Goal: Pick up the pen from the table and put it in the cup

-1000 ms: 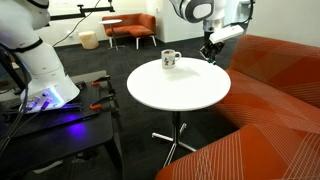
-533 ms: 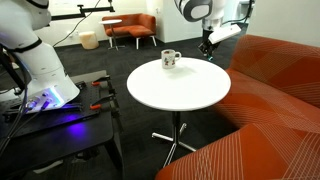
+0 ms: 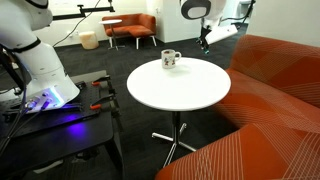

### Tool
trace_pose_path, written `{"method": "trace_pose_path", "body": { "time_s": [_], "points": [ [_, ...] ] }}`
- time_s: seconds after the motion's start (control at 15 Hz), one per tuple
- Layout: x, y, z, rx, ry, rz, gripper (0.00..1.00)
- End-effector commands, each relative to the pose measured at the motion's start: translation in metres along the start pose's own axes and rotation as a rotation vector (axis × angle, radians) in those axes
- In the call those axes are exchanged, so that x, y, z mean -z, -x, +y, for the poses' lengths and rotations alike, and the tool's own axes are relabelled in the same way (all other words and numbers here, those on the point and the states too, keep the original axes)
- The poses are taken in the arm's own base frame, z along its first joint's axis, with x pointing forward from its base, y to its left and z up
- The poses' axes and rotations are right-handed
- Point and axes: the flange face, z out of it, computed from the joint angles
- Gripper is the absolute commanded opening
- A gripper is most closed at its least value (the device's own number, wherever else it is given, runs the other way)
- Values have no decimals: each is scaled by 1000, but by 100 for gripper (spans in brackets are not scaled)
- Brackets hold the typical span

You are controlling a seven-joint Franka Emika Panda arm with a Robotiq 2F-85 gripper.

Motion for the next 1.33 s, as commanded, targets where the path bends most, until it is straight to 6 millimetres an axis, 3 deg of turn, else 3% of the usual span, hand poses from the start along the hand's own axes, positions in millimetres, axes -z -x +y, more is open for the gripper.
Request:
{"method": "trace_pose_path", "body": {
  "time_s": [0.0, 0.4, 1.27],
  "points": [
    [17, -6, -6, -20, -19, 94, 5],
    [25, -15, -15, 8, -94, 201, 5],
    [27, -50, -41, 282, -345, 420, 5]
  ]
}}
